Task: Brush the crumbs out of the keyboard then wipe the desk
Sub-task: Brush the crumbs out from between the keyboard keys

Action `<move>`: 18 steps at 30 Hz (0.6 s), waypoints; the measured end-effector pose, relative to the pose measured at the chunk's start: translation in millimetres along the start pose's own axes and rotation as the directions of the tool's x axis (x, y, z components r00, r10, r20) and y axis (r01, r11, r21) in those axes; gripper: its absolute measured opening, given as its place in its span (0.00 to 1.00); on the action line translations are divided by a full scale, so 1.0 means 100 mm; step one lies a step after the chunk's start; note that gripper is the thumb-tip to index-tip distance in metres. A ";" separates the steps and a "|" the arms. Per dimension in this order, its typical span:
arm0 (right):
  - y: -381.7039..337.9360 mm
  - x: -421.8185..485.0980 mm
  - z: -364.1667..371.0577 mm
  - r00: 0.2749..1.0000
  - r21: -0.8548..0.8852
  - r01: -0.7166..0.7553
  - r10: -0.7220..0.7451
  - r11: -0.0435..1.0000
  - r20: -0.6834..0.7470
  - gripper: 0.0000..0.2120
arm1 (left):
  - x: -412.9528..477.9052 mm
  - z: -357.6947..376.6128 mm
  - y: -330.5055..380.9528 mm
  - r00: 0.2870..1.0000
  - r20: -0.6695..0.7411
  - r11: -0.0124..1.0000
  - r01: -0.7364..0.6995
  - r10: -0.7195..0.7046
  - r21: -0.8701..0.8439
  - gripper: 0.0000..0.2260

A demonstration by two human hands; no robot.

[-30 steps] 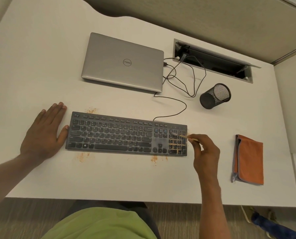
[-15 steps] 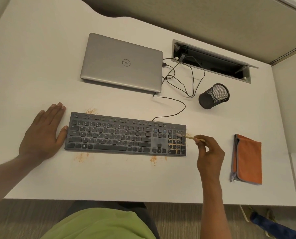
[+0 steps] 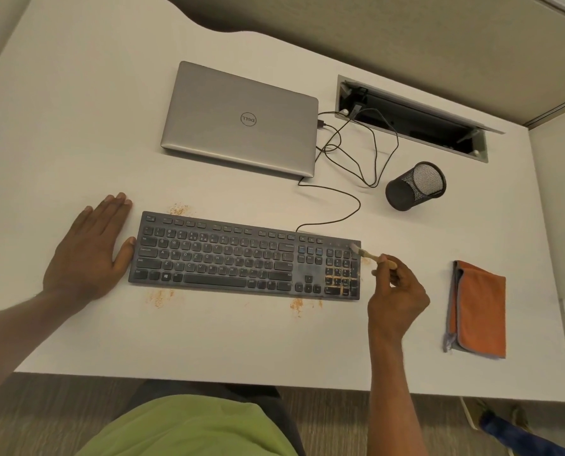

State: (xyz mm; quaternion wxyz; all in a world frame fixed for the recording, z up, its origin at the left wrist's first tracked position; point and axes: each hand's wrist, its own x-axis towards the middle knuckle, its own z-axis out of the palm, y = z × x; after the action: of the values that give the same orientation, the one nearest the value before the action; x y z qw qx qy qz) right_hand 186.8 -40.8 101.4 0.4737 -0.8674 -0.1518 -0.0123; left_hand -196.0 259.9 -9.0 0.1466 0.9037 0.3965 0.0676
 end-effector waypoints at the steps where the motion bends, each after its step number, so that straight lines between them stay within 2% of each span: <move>1: 0.02 -0.01 -0.01 1.000 -0.011 -0.001 0.001 1.000 0.008 0.08 | 0.00 0.00 0.00 1.000 -0.002 1.000 -0.001 0.001 0.000 0.32; 5: -0.02 -0.02 -0.06 1.000 -0.041 0.016 -0.016 0.999 -0.014 0.05 | 0.01 0.01 -0.01 1.000 -0.006 1.000 -0.007 0.007 -0.004 0.32; 9: -0.08 0.03 -0.02 0.996 0.008 0.047 -0.046 0.999 -0.073 0.07 | 0.00 0.02 -0.02 1.000 -0.009 1.000 -0.015 0.014 -0.005 0.32; 12: -0.06 0.03 0.02 0.999 0.029 0.031 -0.030 0.999 -0.034 0.08 | 0.00 0.01 -0.01 1.000 -0.007 1.000 -0.014 0.013 -0.006 0.32; 18: 0.01 -0.05 -0.07 0.999 -0.012 0.010 -0.009 1.000 0.050 0.05 | 0.00 0.02 -0.02 1.000 -0.015 1.000 -0.021 0.021 -0.002 0.32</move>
State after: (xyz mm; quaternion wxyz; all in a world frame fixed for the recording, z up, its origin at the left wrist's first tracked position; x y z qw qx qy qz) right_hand 183.4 -47.8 103.9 0.4643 -0.8697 -0.1676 0.0060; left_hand -196.5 261.0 -11.4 0.1438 0.9072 0.3880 0.0763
